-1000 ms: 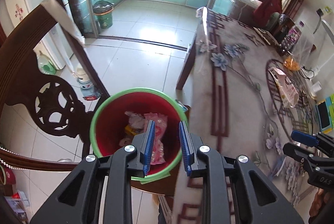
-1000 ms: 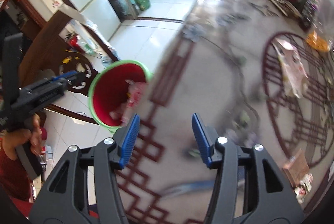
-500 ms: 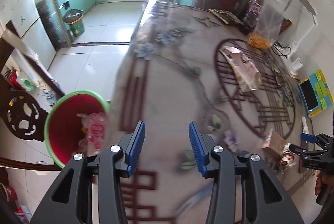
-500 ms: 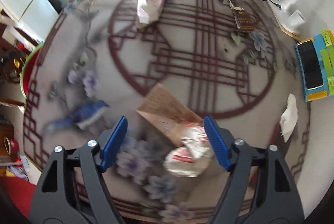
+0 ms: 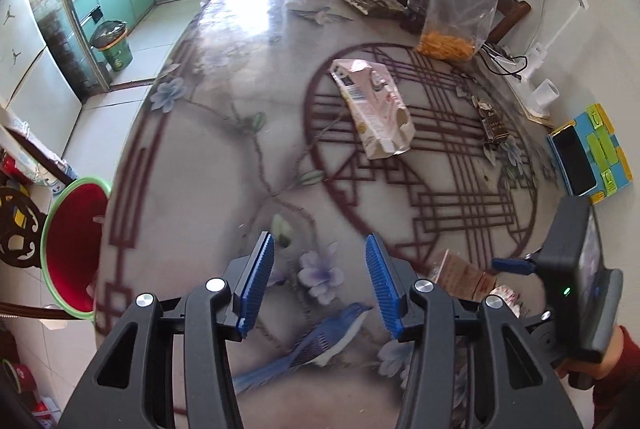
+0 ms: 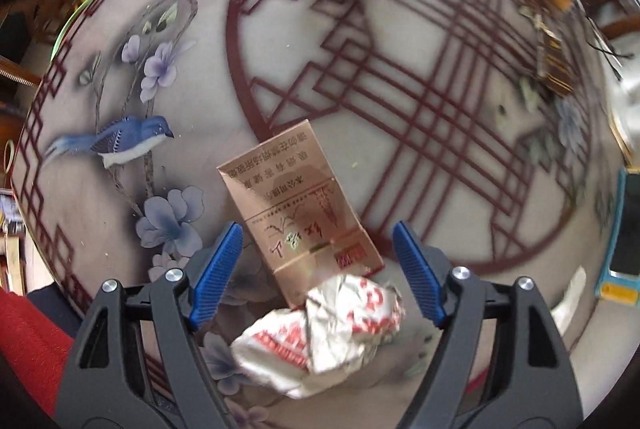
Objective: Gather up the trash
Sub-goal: 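Grasp the pink-white carton with the left tool while the right tool grasps the gold cigarette box, then carry the carton and the gold box over the red bucket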
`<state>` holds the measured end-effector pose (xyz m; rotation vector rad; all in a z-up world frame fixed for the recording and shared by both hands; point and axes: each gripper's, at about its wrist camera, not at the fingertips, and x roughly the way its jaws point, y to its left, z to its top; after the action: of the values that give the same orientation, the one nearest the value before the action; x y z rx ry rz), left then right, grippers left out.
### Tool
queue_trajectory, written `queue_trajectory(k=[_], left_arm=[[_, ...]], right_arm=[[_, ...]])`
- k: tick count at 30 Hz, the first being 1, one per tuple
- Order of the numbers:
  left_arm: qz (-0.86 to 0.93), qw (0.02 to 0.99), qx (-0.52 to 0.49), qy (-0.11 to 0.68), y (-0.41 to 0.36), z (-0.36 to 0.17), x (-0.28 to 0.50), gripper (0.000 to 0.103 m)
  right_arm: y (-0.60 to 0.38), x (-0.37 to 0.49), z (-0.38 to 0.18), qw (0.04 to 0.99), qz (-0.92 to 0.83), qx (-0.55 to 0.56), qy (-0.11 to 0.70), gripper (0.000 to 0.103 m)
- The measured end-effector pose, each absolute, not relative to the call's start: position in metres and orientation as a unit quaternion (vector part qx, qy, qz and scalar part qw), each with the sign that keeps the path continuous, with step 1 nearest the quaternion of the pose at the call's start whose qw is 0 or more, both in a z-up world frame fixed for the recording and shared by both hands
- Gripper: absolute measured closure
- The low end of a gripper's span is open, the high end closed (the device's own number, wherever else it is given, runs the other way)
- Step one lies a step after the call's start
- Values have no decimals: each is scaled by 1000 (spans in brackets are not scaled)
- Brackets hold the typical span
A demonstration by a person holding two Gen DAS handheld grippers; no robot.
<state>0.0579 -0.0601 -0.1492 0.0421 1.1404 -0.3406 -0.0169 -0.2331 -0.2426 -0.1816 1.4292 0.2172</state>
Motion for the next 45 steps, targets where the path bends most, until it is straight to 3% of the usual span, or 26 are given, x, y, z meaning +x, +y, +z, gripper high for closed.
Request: queue_trajectory(k=[4, 6, 12, 20, 23, 24, 26, 45], left_arm=[[-165, 828, 26, 535, -97, -149, 80, 56], [-167, 830, 28, 532, -115, -149, 95, 56], [-167, 823, 33, 542, -169, -165, 147, 55], [-160, 796, 26, 583, -211, -205, 192, 55], [-158, 790, 27, 592, -217, -217, 196, 62], [-161, 786, 23, 596, -217, -220, 196, 76], [-167, 785, 17, 597, -216, -221, 195, 77], [-194, 847, 42, 492, -150, -125, 99, 80]], right_arm=[[-242, -10, -249, 749, 124, -59, 648, 29], [-245, -6, -252, 748, 134, -46, 649, 44], [-267, 3, -252, 761, 138, -9, 634, 46], [-350, 17, -222, 791, 64, 141, 592, 46], [-363, 19, -221, 793, 50, 166, 585, 46], [-363, 18, -221, 793, 47, 169, 583, 46], [-365, 17, -220, 793, 41, 177, 581, 46], [-318, 11, -164, 828, 54, 165, 533, 46]])
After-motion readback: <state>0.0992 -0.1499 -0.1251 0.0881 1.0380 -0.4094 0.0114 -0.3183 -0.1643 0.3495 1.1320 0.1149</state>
